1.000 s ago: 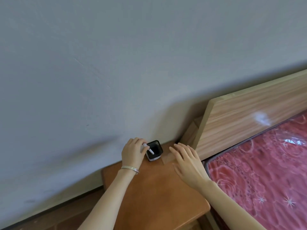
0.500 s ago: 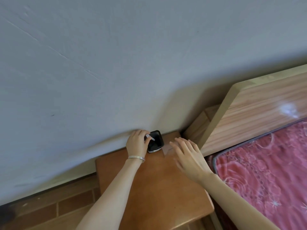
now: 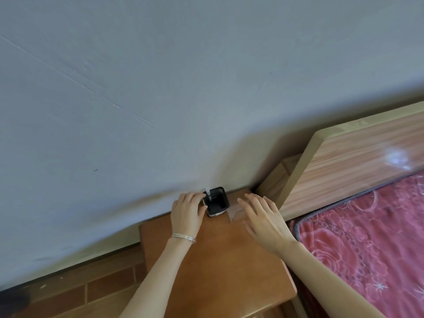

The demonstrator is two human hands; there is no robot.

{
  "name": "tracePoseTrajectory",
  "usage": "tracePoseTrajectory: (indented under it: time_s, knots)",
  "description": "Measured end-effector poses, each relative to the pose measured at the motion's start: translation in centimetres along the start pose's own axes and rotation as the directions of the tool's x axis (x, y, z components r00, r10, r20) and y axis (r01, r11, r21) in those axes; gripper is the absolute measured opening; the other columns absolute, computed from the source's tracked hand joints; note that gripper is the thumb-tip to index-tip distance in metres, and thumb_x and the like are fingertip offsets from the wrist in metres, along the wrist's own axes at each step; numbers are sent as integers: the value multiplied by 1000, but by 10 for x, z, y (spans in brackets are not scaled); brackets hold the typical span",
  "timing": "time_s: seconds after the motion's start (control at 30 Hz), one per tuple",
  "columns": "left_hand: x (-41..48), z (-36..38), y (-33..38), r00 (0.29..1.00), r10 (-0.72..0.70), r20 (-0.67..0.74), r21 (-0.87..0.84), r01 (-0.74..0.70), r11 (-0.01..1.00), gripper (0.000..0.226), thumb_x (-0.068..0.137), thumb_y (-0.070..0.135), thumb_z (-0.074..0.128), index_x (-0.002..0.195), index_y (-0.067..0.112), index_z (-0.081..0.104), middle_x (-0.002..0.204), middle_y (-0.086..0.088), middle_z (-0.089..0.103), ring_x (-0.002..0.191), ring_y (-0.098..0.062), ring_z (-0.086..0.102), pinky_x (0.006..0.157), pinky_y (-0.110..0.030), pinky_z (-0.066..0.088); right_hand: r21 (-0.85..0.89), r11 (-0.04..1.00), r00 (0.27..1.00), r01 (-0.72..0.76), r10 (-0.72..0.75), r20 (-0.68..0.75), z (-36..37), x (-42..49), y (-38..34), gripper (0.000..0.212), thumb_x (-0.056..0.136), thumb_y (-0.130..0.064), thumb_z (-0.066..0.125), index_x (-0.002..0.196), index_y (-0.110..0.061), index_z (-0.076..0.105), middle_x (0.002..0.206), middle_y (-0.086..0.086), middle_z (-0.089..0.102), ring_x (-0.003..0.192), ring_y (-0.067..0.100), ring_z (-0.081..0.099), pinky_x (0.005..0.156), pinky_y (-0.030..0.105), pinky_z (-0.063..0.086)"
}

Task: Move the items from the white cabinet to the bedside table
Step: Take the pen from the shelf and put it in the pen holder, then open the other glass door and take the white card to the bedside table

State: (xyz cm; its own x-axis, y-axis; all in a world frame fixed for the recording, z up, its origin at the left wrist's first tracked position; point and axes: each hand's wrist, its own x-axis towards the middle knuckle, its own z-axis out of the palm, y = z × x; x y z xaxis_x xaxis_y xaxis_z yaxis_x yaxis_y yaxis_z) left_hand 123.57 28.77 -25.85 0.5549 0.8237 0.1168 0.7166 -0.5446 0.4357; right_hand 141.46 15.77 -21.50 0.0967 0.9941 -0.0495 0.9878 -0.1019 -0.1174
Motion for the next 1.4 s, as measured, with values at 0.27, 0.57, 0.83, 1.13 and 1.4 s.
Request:
tracePoseTrajectory:
  time_s: [0.27,0.57,0.83,1.13,1.4]
  knots:
    - [-31,-92,57,917,399,31,-14,-398,917,44,69,14,72,112,16,64,113,-3,61,102,-24,57,82,-39,48,-70,965,965,-252,245,-96,-85,-65,-35,63,73,-26,70,131,-12,48,129,11,54,119,28,51,98,46,42]
    - [-102,-167,146,539,817,206,-53,-827,559,53,87,51,37,130,24,53,130,-2,56,124,-25,47,102,-48,35,-112,736,738,-668,636,-224,-135,-239,-111,69,73,-33,72,134,-16,45,132,8,53,124,25,48,102,45,36]
    - [-243,-167,284,-65,953,297,-275,-961,20,65,94,58,13,125,24,58,124,-3,61,119,-26,53,99,-47,24,-96,232,249,-968,936,-247,-154,-458,-218,71,66,-45,74,128,-20,51,126,5,59,118,24,54,94,47,46]
    - [-528,-206,358,-646,764,13,-502,-664,-553,51,83,51,36,115,23,66,111,-1,67,106,-24,61,96,-44,30,-35,-467,-441,-884,855,-272,-150,-658,-456,65,66,-43,73,125,-19,54,121,5,62,114,22,57,92,44,46]
    - [-786,-285,296,-876,443,-193,-529,-287,-798,52,78,50,39,114,25,66,112,1,67,107,-22,61,91,-47,46,3,-811,-801,-584,576,-165,-123,-750,-710,66,70,-43,72,128,-20,51,125,6,60,117,24,54,94,47,43]
